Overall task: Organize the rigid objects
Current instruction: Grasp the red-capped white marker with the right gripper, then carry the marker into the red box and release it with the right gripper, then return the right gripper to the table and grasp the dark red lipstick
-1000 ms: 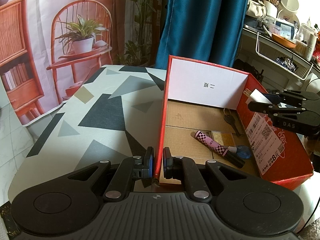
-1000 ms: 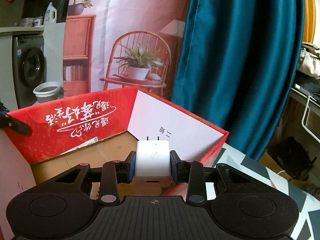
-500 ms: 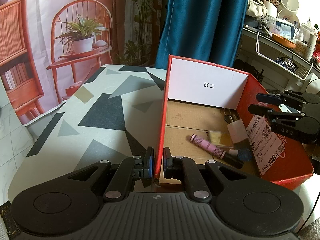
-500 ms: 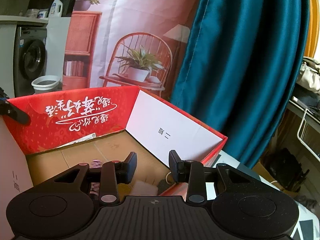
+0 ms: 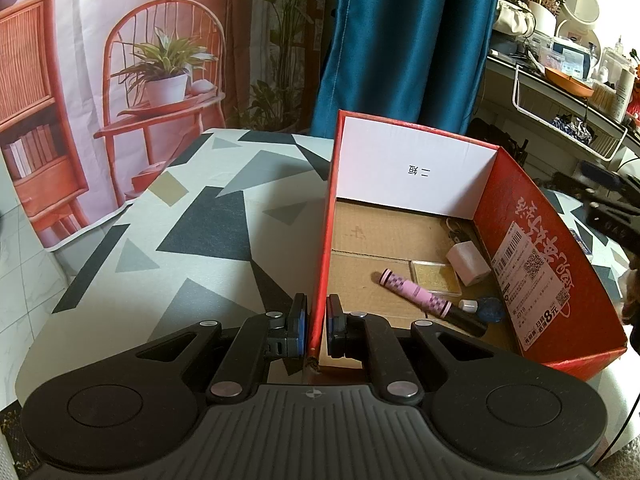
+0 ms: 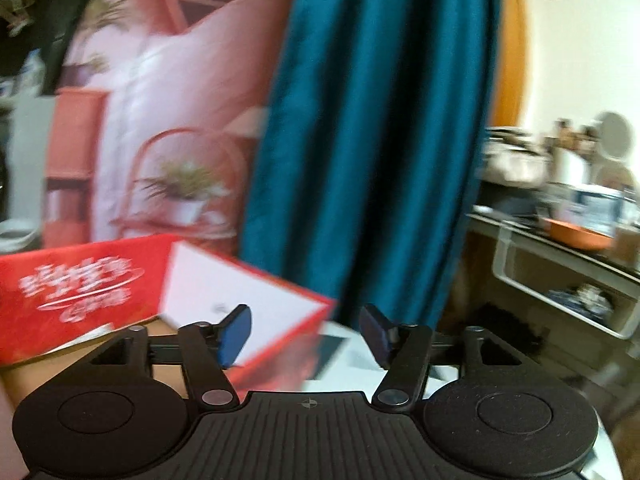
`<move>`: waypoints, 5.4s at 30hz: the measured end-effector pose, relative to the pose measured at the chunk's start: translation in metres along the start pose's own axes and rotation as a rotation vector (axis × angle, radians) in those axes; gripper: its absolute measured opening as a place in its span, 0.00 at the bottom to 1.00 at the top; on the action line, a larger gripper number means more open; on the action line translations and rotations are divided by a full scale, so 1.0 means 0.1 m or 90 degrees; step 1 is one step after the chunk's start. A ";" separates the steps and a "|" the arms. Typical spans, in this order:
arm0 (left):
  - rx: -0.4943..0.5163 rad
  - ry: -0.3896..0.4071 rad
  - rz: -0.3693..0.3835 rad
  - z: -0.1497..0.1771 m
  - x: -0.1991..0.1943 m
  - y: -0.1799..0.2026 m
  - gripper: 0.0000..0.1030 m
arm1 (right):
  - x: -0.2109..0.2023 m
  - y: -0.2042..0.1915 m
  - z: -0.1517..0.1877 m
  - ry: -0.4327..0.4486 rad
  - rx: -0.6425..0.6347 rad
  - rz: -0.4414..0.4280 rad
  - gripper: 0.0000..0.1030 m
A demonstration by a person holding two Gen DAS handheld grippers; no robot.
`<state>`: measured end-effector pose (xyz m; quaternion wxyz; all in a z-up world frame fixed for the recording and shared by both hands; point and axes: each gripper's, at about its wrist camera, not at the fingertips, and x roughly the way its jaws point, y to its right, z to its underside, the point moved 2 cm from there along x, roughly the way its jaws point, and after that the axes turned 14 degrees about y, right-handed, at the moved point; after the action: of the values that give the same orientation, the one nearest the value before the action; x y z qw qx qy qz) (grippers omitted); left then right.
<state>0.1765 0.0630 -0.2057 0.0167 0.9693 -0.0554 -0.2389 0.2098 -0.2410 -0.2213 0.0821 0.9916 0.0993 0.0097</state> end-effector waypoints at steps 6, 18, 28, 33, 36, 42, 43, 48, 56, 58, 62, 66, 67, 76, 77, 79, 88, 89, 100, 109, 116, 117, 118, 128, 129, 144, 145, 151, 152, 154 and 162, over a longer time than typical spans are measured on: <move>0.000 0.000 0.000 0.00 0.00 0.00 0.11 | -0.09 0.49 0.32 -0.055 0.060 0.103 0.77; 0.000 -0.001 -0.001 0.00 -0.01 -0.01 0.11 | -0.13 0.72 1.03 -0.189 0.084 0.143 0.60; -0.002 -0.001 -0.001 0.00 -0.01 -0.01 0.11 | -0.15 0.56 1.21 -0.240 0.081 0.130 0.38; -0.006 0.000 -0.001 0.00 -0.01 -0.03 0.11 | -0.16 0.57 1.21 -0.242 0.086 0.146 0.37; -0.005 0.000 -0.001 0.00 -0.01 -0.03 0.11 | -0.14 0.57 1.24 -0.264 0.082 0.146 0.33; -0.005 0.000 -0.002 0.00 0.00 -0.03 0.11 | -0.10 0.52 1.26 -0.281 0.061 0.143 0.22; -0.005 0.000 -0.002 0.00 0.00 -0.04 0.11 | -0.11 0.53 1.26 -0.280 0.068 0.136 0.16; -0.005 0.000 -0.002 0.00 0.00 -0.03 0.11 | -0.14 0.50 1.25 -0.271 0.082 0.074 0.13; -0.004 0.000 -0.002 0.00 0.00 -0.03 0.11 | -0.13 0.34 1.22 -0.266 0.028 0.051 0.13; -0.004 0.000 -0.002 0.00 0.00 -0.03 0.11 | -0.12 0.36 1.22 -0.267 0.033 0.050 0.14; -0.004 0.000 -0.002 0.00 0.00 -0.04 0.11 | -0.13 0.42 1.22 -0.268 0.063 0.046 0.14; -0.004 0.000 -0.002 0.00 0.00 -0.03 0.11 | -0.14 0.42 1.22 -0.268 0.068 0.043 0.14; -0.004 0.000 -0.002 0.00 0.00 -0.03 0.11 | -0.14 0.41 1.22 -0.267 0.066 0.040 0.14; -0.002 -0.001 -0.002 0.00 -0.01 -0.03 0.11 | -0.17 0.43 1.20 -0.265 0.085 0.030 0.13; -0.003 -0.001 -0.002 0.00 0.00 -0.03 0.11 | -0.19 0.44 1.20 -0.265 0.096 0.032 0.13; -0.002 -0.002 -0.002 0.00 0.00 -0.03 0.11 | -0.24 0.47 1.18 -0.261 0.124 0.038 0.13; -0.011 -0.002 0.002 0.00 0.01 -0.04 0.11 | -0.29 0.43 0.59 -0.159 0.186 -0.002 0.13; -0.012 -0.002 0.003 0.00 0.01 -0.04 0.11 | -0.26 0.41 0.46 -0.136 0.185 -0.013 0.13; -0.012 -0.001 0.005 0.00 0.01 -0.04 0.11 | 0.21 -0.31 -0.22 -0.067 0.115 -0.206 0.13; -0.011 0.000 0.006 0.01 0.01 -0.03 0.11 | 0.19 -0.63 -0.07 -0.152 0.067 -0.249 0.13; -0.010 0.000 0.005 0.01 0.01 -0.03 0.11 | 0.22 -0.64 0.00 -0.165 0.057 -0.247 0.14; -0.010 0.000 0.005 0.01 0.01 -0.03 0.11 | 0.22 -0.64 0.00 -0.165 0.058 -0.248 0.14; -0.010 0.000 0.005 0.01 0.01 -0.03 0.11 | 0.22 -0.63 0.00 -0.164 0.060 -0.247 0.14; -0.011 0.000 0.005 0.00 0.01 -0.03 0.11 | 0.13 -0.48 -0.04 -0.119 0.081 -0.201 0.37; -0.012 0.000 0.005 0.00 0.01 -0.03 0.11 | 0.10 -0.45 -0.05 -0.105 0.083 -0.189 0.42; -0.010 -0.001 0.000 0.00 0.00 -0.03 0.11 | -0.12 0.51 0.39 -0.076 0.110 0.097 0.87; -0.009 -0.002 0.000 0.01 0.00 -0.03 0.11 | -0.13 0.57 0.48 -0.087 0.111 0.115 0.86; -0.004 -0.002 -0.001 0.00 0.00 -0.02 0.11 | -0.04 0.83 0.97 -0.166 0.108 0.180 0.82; -0.004 -0.002 -0.001 0.00 0.00 -0.01 0.11 | 0.02 0.85 1.04 -0.183 0.103 0.167 0.80; -0.004 -0.002 -0.001 0.00 0.00 -0.01 0.11 | 0.11 0.87 1.12 -0.216 0.098 0.147 0.71; 0.000 -0.003 -0.001 0.00 0.00 0.00 0.11 | 0.19 0.98 1.33 -0.269 0.178 0.206 0.55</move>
<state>0.1767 0.0631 -0.2059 0.0166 0.9689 -0.0548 -0.2409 0.2524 -0.3535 -0.3360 -0.0391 0.9763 -0.0791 -0.1977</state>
